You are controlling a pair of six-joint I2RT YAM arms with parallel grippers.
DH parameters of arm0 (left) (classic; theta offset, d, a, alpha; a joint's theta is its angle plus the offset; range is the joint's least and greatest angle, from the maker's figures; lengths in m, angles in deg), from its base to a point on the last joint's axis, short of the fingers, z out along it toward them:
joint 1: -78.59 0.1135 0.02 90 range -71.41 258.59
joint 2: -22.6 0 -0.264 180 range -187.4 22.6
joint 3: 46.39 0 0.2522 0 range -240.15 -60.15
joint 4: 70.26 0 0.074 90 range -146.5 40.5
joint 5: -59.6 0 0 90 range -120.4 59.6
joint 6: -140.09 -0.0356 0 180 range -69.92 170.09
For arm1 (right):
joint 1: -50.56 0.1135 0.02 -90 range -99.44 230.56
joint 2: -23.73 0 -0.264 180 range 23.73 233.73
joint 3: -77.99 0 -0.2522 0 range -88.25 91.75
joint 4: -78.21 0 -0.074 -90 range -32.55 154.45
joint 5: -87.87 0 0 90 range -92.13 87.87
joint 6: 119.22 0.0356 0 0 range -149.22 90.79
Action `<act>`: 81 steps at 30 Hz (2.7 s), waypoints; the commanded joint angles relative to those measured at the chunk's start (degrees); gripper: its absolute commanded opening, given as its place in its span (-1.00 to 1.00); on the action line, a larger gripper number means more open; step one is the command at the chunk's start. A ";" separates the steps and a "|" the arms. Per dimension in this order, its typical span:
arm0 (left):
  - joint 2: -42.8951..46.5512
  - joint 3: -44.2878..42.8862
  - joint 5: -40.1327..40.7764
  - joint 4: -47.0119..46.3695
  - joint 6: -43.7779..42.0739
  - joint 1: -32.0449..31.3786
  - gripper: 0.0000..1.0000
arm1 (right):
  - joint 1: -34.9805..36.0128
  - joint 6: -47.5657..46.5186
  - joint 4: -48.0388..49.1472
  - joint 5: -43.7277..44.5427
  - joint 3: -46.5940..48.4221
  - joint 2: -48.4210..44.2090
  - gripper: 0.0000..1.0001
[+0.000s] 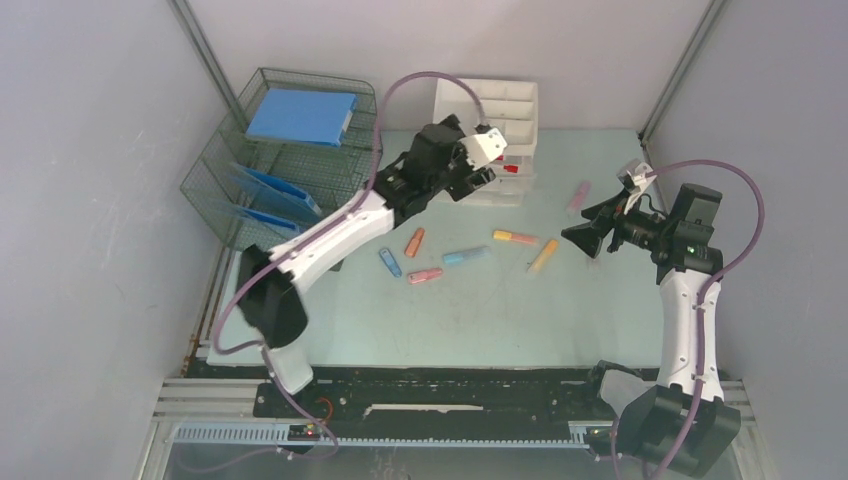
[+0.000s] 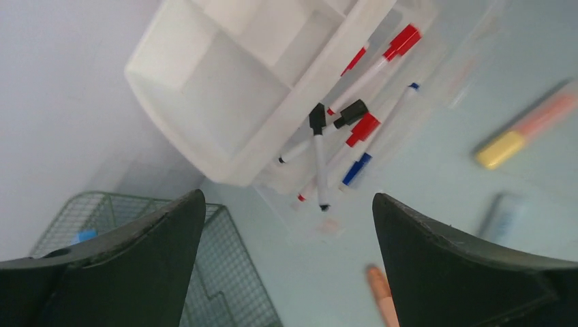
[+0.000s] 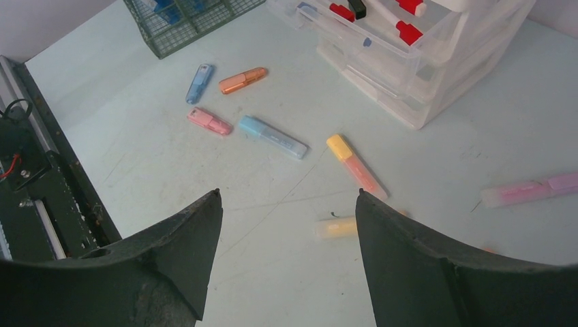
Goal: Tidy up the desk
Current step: Place the stationery in the drawer, then close the drawer in the storage box.
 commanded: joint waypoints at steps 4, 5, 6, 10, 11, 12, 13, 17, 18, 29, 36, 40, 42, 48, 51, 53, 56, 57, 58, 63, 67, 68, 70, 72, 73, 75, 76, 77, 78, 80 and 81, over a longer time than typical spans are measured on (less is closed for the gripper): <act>19.65 24.29 -14.89 -27.51 26.14 2.03 1.00 | 0.00 -2.81 -0.96 -0.61 1.43 -0.51 0.55; 20.90 26.89 -17.79 -29.13 29.13 2.57 1.00 | 0.00 -3.06 -1.13 -0.68 1.42 -0.51 0.54; 21.87 29.26 -20.17 -31.50 32.67 3.09 1.00 | 0.04 -3.25 -1.20 -0.74 1.43 -0.49 0.54; 23.58 38.38 -26.59 -40.75 44.93 4.77 0.85 | 0.09 -4.24 -1.67 -0.73 1.39 -0.49 0.52; 23.42 39.51 -26.58 -42.86 46.96 4.89 0.77 | 0.09 -4.41 -1.72 -0.77 1.45 -0.55 0.51; 22.89 40.31 -26.11 -43.85 48.45 4.89 0.71 | 0.09 -4.55 -1.85 -0.80 1.47 -0.45 0.49; 22.22 40.83 -25.05 -44.63 49.78 5.00 0.61 | 0.09 -4.60 -1.98 -1.00 1.47 -0.41 0.46; 17.89 39.41 -19.73 -44.35 53.41 5.08 -0.16 | 0.02 -4.85 -2.08 -1.52 1.45 -0.16 0.31; 16.60 38.50 -18.49 -43.77 53.82 5.11 -0.33 | 0.00 -4.87 -2.12 -1.59 1.47 -0.18 0.28; 2.05 25.93 -9.16 -39.23 55.23 5.94 -0.76 | -0.27 -5.26 -2.39 -2.28 1.41 -0.53 0.20; -4.96 15.51 -5.85 -36.57 54.92 7.23 -0.74 | -0.65 -5.24 -2.52 -2.75 1.42 -0.84 0.20; -7.83 10.57 -4.33 -35.99 54.85 7.93 -0.70 | -1.12 -5.23 -2.61 -3.14 1.42 -0.92 0.19; -9.18 8.82 -4.13 -36.03 54.93 8.18 -0.67 | -1.39 -5.23 -2.61 -3.35 1.42 -1.02 0.19; -9.71 7.71 -5.97 -37.46 55.05 8.31 -0.63 | -2.38 -5.23 -2.78 -4.10 1.42 -1.33 0.19; -6.83 11.88 -8.32 -40.59 54.13 8.31 -0.55 | -2.79 -5.31 -2.91 -4.48 1.47 -1.38 0.19; -4.19 14.80 -9.80 -42.31 53.26 8.31 -0.45 | -2.90 -5.36 -2.97 -4.56 1.47 -1.37 0.19; 0.48 20.28 -12.60 -45.09 51.48 8.40 -0.27 | -2.99 -5.50 -3.06 -4.62 1.47 -1.37 0.19; 2.27 22.26 -14.12 -46.14 51.05 8.40 -0.20 | -2.99 -5.53 -3.11 -4.64 1.47 -1.37 0.19; 3.87 24.30 -15.28 -47.29 50.75 8.41 -0.15 | -2.99 -5.64 -3.18 -4.60 1.46 -1.37 0.19; 12.51 34.19 -17.59 -52.34 50.86 8.40 0.23 | -3.08 -5.86 -3.38 -4.75 1.47 -1.28 0.19; 17.87 41.40 -18.44 -55.10 51.00 8.50 0.55 | -3.17 -5.93 -3.48 -4.83 1.45 -1.24 0.19; 18.94 42.98 -18.78 -55.81 50.94 8.53 0.64 | -3.17 -5.99 -3.49 -4.86 1.46 -1.23 0.20; 20.53 45.52 -20.84 -56.50 51.61 9.23 0.75 | -3.24 -6.02 -3.58 -4.95 1.45 -1.19 0.19; 21.58 47.43 -23.77 -56.72 53.30 10.40 0.79 | -3.25 -6.10 -3.60 -4.97 1.40 -1.20 0.20; 21.99 48.37 -25.00 -56.97 54.36 11.01 0.83 | -3.25 -6.15 -3.66 -5.03 1.42 -1.19 0.20; 22.82 50.52 -26.49 -57.77 55.62 11.89 0.86 | -3.32 -6.27 -3.75 -4.97 1.41 -1.19 0.19; 23.16 51.97 -26.99 -58.18 55.71 12.13 0.87 | -3.34 -6.32 -3.76 -5.03 1.45 -1.25 0.19; 23.53 52.92 -27.03 -58.35 55.63 12.29 0.87 | -3.37 -6.36 -3.83 -5.04 1.45 -1.19 0.20; 23.73 53.72 -27.06 -58.37 55.54 12.34 0.87 | -3.35 -6.37 -3.85 -5.04 1.45 -1.11 0.19; 24.22 55.11 -26.99 -58.38 55.39 12.43 0.88 | -3.39 -6.45 -3.87 -5.12 1.44 -1.03 0.20; 24.37 55.70 -27.02 -58.30 55.43 12.39 0.88 | -3.35 -6.46 -3.92 -5.06 1.47 -1.02 0.19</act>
